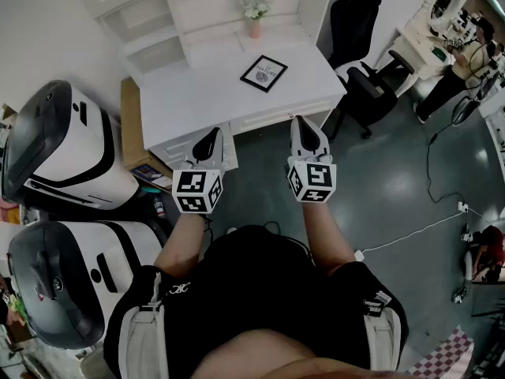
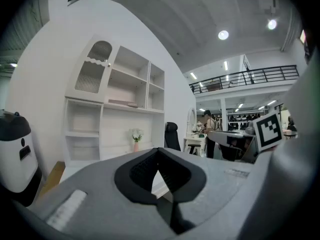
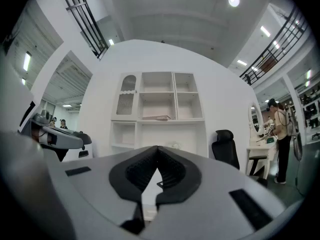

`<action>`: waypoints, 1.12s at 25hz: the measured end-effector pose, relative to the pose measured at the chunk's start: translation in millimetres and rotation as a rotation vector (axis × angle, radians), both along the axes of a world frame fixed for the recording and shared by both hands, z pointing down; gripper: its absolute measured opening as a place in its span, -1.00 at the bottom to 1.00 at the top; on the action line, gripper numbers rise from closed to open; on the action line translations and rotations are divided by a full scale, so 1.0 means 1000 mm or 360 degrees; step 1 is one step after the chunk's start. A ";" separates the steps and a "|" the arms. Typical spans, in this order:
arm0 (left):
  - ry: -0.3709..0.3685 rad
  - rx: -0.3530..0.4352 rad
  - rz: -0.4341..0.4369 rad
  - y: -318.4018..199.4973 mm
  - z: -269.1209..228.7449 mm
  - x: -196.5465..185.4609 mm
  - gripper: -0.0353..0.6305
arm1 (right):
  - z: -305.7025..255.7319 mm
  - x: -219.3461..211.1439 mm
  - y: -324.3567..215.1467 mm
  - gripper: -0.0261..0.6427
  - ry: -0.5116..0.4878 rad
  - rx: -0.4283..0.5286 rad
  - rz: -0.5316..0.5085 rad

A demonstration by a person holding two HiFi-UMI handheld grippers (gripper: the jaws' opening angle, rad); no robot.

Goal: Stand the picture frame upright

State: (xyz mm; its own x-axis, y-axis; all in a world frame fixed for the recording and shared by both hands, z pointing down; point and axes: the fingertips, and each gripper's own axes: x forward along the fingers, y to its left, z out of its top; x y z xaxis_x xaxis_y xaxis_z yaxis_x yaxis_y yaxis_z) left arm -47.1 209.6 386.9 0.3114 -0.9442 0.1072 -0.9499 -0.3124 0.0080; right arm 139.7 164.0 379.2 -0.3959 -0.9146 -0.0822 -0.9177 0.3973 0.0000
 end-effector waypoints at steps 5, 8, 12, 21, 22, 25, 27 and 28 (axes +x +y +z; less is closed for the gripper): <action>0.0000 0.0008 0.0004 0.003 -0.001 -0.012 -0.84 | -0.001 -0.013 0.003 -0.91 0.0001 0.0000 -0.0001; 0.0008 0.0006 -0.0003 0.005 -0.001 -0.024 -0.84 | 0.000 -0.025 0.005 -0.91 0.0007 -0.0007 -0.0006; 0.0021 -0.0007 0.0001 0.006 0.002 -0.042 -0.84 | 0.002 -0.042 0.006 -0.91 0.0018 -0.0023 -0.0002; 0.0038 -0.0045 0.0046 0.014 0.017 -0.079 -0.84 | 0.010 -0.075 0.018 -0.91 0.0009 -0.0044 0.0050; 0.0037 -0.0045 0.0049 0.015 0.018 -0.081 -0.84 | 0.011 -0.078 0.020 -0.91 0.0015 -0.0046 0.0051; 0.0033 -0.0043 0.0043 0.019 0.018 -0.091 -0.84 | 0.011 -0.084 0.023 -0.91 0.0026 -0.0046 0.0062; 0.0035 -0.0038 0.0039 0.022 0.016 -0.097 -0.84 | 0.008 -0.085 0.024 -0.91 0.0029 -0.0043 0.0073; 0.0033 -0.0032 0.0037 0.023 0.015 -0.099 -0.84 | 0.007 -0.086 0.024 -0.91 0.0031 -0.0040 0.0078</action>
State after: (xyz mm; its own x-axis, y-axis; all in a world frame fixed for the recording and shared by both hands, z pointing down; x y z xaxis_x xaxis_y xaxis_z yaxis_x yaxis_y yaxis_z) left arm -146.2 232.7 402.2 0.3354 -0.9345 0.1193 -0.9420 -0.3337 0.0342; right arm 53.3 187.5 385.8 -0.3517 -0.9347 -0.0518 -0.9360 0.3518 0.0085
